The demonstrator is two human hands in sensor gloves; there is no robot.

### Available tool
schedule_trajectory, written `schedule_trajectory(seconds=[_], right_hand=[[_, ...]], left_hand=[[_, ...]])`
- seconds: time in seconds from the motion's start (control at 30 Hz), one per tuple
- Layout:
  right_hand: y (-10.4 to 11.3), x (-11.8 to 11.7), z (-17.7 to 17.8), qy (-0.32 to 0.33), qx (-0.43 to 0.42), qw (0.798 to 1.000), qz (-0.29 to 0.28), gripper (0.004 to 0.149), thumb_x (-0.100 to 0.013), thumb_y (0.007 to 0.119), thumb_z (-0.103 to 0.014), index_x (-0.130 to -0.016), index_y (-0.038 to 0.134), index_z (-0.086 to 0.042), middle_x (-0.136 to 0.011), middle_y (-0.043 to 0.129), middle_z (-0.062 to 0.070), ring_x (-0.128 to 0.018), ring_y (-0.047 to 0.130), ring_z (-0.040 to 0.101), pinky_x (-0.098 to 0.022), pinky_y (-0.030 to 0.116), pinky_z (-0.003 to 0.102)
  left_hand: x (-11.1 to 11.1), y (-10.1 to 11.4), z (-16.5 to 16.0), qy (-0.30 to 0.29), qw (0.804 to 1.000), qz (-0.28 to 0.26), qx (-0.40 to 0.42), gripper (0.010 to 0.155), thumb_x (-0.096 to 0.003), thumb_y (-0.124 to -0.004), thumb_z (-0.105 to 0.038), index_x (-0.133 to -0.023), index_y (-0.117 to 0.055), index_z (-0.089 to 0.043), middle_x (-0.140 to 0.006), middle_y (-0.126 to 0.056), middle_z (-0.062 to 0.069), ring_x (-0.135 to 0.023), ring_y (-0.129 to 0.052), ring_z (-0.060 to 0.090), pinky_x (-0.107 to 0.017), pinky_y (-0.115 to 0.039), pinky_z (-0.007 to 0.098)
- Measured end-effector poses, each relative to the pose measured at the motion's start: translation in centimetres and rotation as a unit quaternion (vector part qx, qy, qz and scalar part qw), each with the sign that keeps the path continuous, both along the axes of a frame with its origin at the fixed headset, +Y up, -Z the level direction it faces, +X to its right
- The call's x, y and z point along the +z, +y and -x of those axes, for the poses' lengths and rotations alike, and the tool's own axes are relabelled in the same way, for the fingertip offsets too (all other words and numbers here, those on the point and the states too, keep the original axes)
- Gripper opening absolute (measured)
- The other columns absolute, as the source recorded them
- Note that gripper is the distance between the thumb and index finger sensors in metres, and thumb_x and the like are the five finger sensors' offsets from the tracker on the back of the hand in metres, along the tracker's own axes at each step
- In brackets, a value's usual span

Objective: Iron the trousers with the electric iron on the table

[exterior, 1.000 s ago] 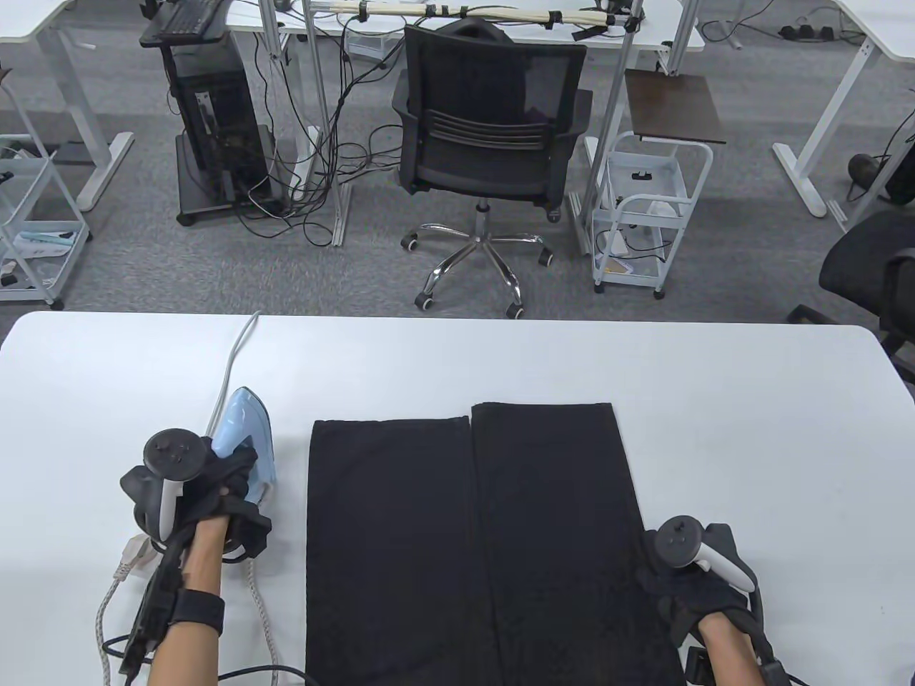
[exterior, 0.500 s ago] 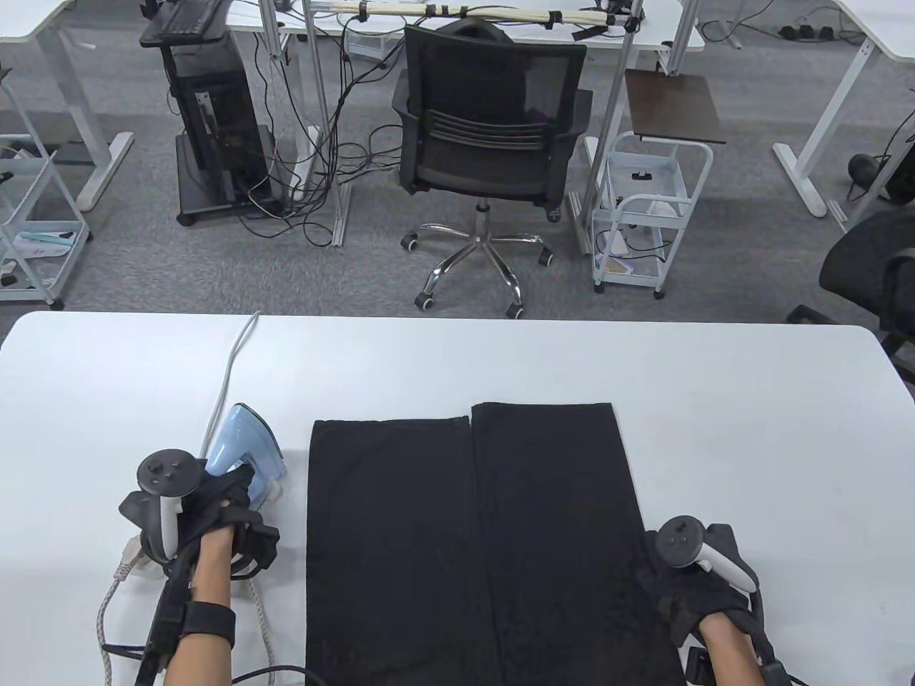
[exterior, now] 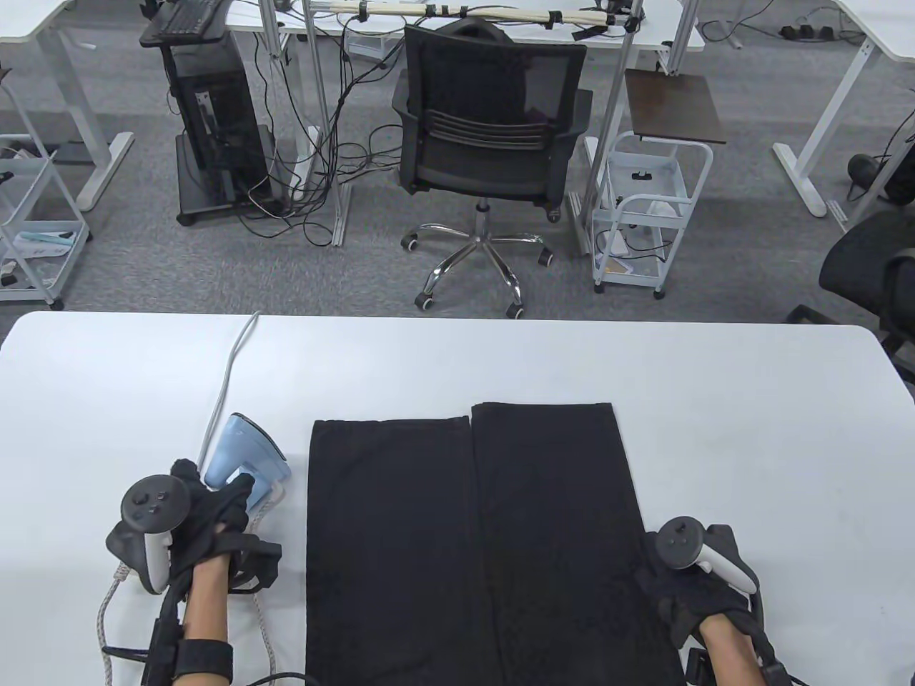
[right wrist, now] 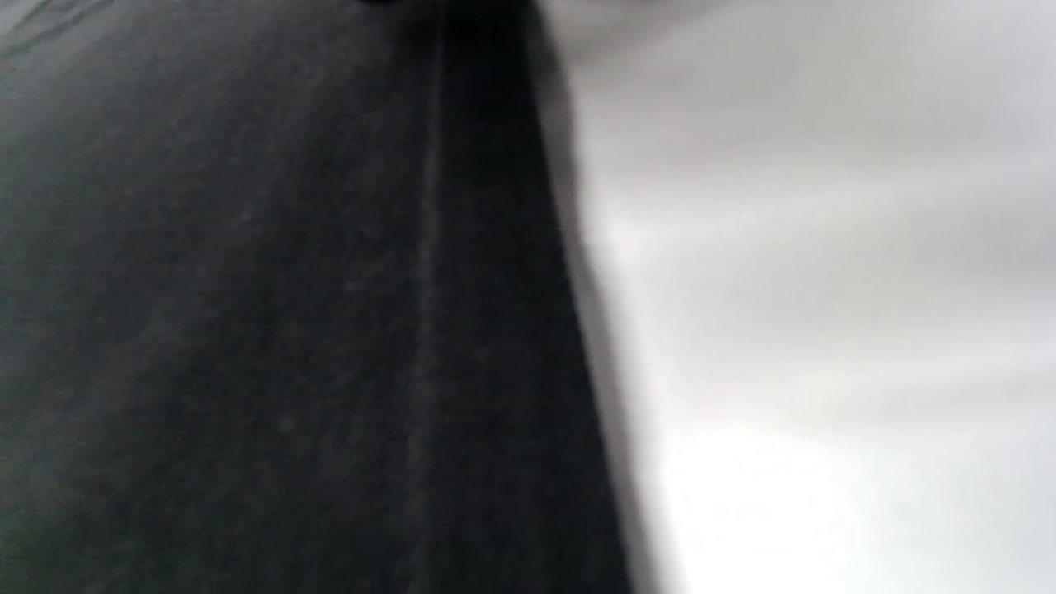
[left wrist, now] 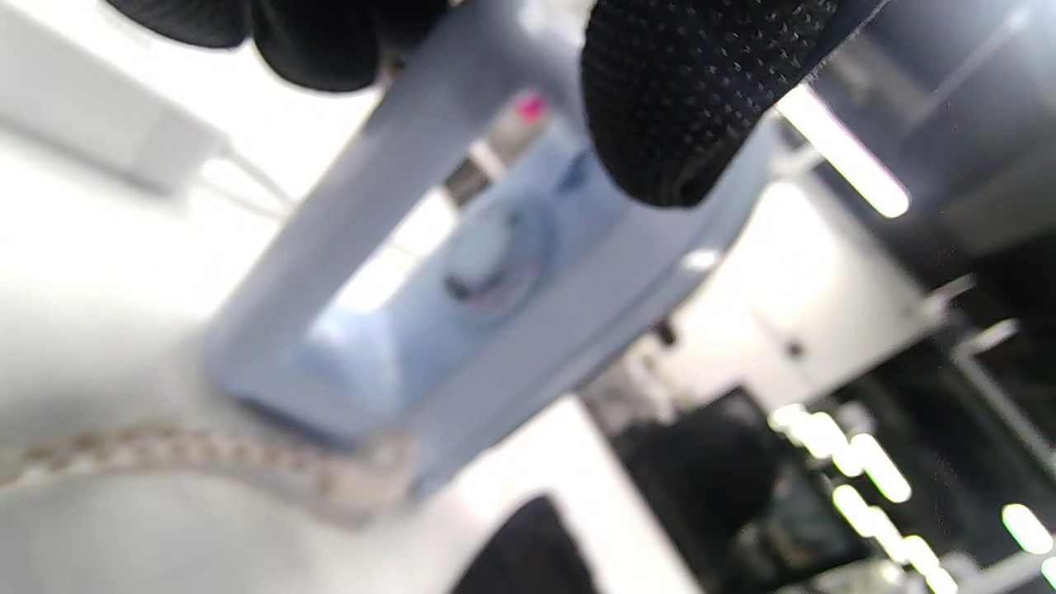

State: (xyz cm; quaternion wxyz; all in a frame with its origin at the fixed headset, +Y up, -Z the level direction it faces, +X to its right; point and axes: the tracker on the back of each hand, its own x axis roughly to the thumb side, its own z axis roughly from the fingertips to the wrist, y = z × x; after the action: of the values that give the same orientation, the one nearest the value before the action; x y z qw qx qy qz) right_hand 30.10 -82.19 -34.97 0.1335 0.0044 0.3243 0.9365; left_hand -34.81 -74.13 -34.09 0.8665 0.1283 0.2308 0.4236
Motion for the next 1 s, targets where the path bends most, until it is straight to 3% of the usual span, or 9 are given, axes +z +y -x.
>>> schedule_trajectory(seconds=[0.2, 0.3, 0.43, 0.53, 0.67, 0.9, 1.0], right_hand=[[1.2, 0.5, 0.4, -0.001, -0.002, 0.996, -0.085, 0.07, -0.061, 0.05, -0.042, -0.111, 0.01, -0.013, -0.114, 0.003, 0.026, -0.1, 0.012, 0.057, -0.063, 0.029, 0.078], [2.5, 1.1, 1.0, 0.008, -0.001, 0.989, -0.148, 0.071, -0.061, 0.051, -0.043, -0.111, 0.011, -0.012, -0.115, 0.009, 0.026, -0.101, 0.018, 0.057, -0.064, 0.031, 0.077], [3.8, 1.9, 1.8, 0.024, -0.027, 0.979, -0.198, 0.071, -0.061, 0.051, -0.044, -0.111, 0.013, -0.012, -0.115, 0.015, 0.026, -0.102, 0.022, 0.057, -0.064, 0.033, 0.078], [4.1, 2.2, 2.1, 0.036, -0.041, 0.977, -0.205, 0.071, -0.061, 0.051, -0.044, -0.111, 0.013, -0.012, -0.116, 0.015, 0.026, -0.102, 0.022, 0.057, -0.064, 0.034, 0.078], [4.2, 2.3, 2.5, 0.047, -0.042, 0.978, -0.201, 0.071, -0.061, 0.051, -0.044, -0.111, 0.013, -0.012, -0.116, 0.016, 0.026, -0.102, 0.023, 0.057, -0.064, 0.034, 0.078], [4.0, 2.5, 3.2, 0.067, -0.037, 0.979, -0.188, 0.071, -0.061, 0.051, -0.044, -0.111, 0.013, -0.012, -0.116, 0.017, 0.026, -0.102, 0.024, 0.057, -0.064, 0.034, 0.078], [3.7, 2.5, 3.4, 0.075, -0.036, 0.981, -0.176, 0.071, -0.061, 0.051, -0.044, -0.111, 0.013, -0.012, -0.116, 0.019, 0.026, -0.103, 0.025, 0.057, -0.064, 0.035, 0.078]], left_hand=[[2.4, 5.8, -0.6, 0.0, 0.992, -0.091, -0.093, 0.091, -0.051, -0.092, -0.037, -0.11, -0.036, 0.004, -0.113, -0.045, 0.035, -0.1, -0.06, 0.058, -0.066, -0.056, 0.072], [3.1, 9.0, -1.1, -0.004, 0.983, -0.106, -0.153, 0.087, -0.0514, -0.092, -0.037, -0.11, -0.042, 0.003, -0.112, -0.049, 0.034, -0.099, -0.063, 0.057, -0.066, -0.054, 0.073], [3.4, 13.2, -2.3, -0.006, 0.951, -0.074, -0.301, 0.083, -0.052, -0.092, -0.037, -0.11, -0.047, 0.001, -0.113, -0.054, 0.032, -0.099, -0.066, 0.056, -0.067, -0.054, 0.073], [2.6, 14.4, -2.4, -0.008, 0.923, -0.006, -0.385, 0.085, -0.0526, -0.091, -0.04, -0.112, -0.046, 0.0, -0.116, -0.051, 0.031, -0.102, -0.061, 0.057, -0.069, -0.05, 0.074], [1.0, 12.4, -1.0, -0.021, 0.901, 0.113, -0.418, 0.092, -0.0527, -0.091, -0.044, -0.115, -0.038, -0.001, -0.12, -0.04, 0.031, -0.106, -0.05, 0.061, -0.069, -0.042, 0.078], [-0.9, 4.5, 2.1, -0.069, 0.869, 0.283, -0.4, 0.098, -0.0514, -0.09, -0.051, -0.119, -0.034, -0.007, -0.123, -0.026, 0.031, -0.11, -0.035, 0.062, -0.069, -0.034, 0.082], [-1.2, 2.2, 3.0, -0.087, 0.861, 0.329, -0.379, 0.099, -0.0513, -0.09, -0.053, -0.12, -0.032, -0.01, -0.124, -0.022, 0.031, -0.11, -0.031, 0.062, -0.068, -0.033, 0.082]])
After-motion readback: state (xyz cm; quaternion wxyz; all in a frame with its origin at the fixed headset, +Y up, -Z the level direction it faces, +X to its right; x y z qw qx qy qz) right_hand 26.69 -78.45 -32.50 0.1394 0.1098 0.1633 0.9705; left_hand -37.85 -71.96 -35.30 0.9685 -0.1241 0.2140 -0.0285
